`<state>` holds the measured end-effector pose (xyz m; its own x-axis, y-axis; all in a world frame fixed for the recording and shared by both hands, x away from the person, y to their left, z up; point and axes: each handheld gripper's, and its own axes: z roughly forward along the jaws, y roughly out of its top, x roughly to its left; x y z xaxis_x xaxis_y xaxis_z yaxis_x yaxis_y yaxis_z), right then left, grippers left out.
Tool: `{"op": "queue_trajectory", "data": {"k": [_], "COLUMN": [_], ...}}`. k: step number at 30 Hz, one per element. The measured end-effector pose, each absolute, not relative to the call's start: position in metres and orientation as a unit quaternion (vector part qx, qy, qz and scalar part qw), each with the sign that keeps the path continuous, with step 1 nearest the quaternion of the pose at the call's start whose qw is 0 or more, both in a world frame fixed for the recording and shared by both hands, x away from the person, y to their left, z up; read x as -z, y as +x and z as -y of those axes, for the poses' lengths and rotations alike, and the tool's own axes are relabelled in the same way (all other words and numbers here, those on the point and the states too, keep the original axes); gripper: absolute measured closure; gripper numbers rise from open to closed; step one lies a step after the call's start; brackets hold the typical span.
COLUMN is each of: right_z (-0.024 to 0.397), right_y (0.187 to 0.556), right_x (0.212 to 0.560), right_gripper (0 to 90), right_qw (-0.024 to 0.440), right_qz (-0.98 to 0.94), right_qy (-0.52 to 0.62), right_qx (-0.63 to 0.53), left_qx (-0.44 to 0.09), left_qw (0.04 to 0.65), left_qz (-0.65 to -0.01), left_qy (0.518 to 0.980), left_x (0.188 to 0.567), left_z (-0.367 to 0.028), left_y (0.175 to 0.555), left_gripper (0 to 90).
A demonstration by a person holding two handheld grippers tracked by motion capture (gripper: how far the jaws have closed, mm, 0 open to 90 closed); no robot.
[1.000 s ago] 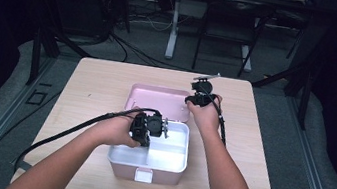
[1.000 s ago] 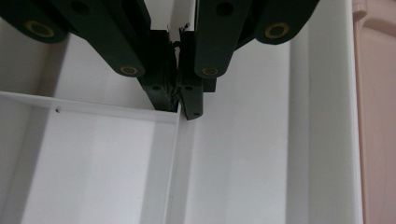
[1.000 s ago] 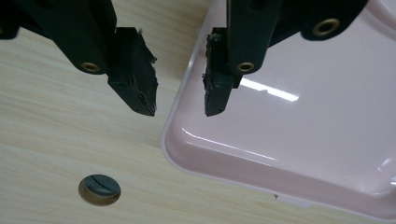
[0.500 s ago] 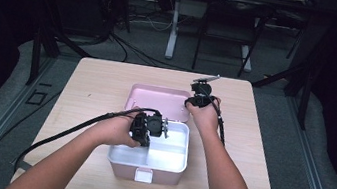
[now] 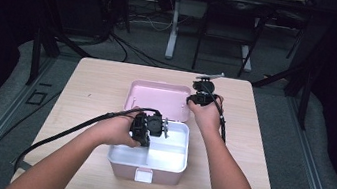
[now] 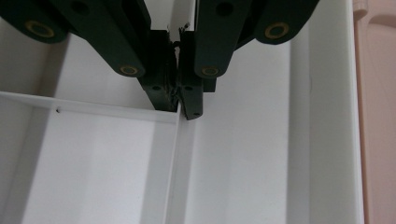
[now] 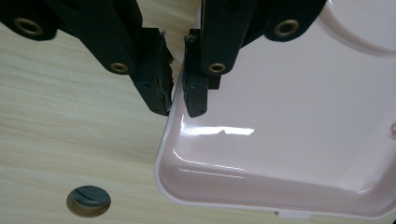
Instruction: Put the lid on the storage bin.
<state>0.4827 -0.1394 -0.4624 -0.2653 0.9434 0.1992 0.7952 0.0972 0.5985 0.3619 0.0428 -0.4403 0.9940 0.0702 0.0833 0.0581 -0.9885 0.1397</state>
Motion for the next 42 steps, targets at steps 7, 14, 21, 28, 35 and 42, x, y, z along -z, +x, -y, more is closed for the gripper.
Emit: {"op": "queue_trajectory", "data": {"k": [7, 14, 21, 28, 35, 42], "right_z": [0.143, 0.144, 0.146, 0.149, 0.15, 0.152], "right_y": [0.477, 0.469, 0.455, 0.444, 0.434, 0.428], "right_x": [0.451, 0.436, 0.422, 0.415, 0.412, 0.408], "right_gripper": [83.2, 84.9, 85.8, 86.5, 86.9, 87.1], "right_qw": [0.126, 0.134, 0.157, 0.165, 0.179, 0.179], "right_qz": [-0.724, -0.718, -0.72, -0.717, -0.711, -0.716], "right_qy": [0.591, 0.584, 0.565, 0.552, 0.542, 0.53], "right_qx": [-0.333, -0.353, -0.371, -0.392, -0.411, -0.418], "left_qx": [-0.045, -0.044, -0.044, -0.044, -0.047, -0.06], "left_qw": [0.069, 0.068, 0.068, 0.068, 0.069, 0.068], "left_qz": [-0.032, -0.033, -0.032, -0.032, -0.033, -0.034], "left_qy": [0.996, 0.996, 0.996, 0.996, 0.996, 0.995], "left_x": [0.44, 0.44, 0.44, 0.44, 0.44, 0.44], "left_z": [-0.043, -0.043, -0.043, -0.043, -0.043, -0.043], "left_y": [0.362, 0.362, 0.362, 0.362, 0.362, 0.359], "left_gripper": [86.3, 86.2, 86.2, 86.1, 86.0, 85.1]}}
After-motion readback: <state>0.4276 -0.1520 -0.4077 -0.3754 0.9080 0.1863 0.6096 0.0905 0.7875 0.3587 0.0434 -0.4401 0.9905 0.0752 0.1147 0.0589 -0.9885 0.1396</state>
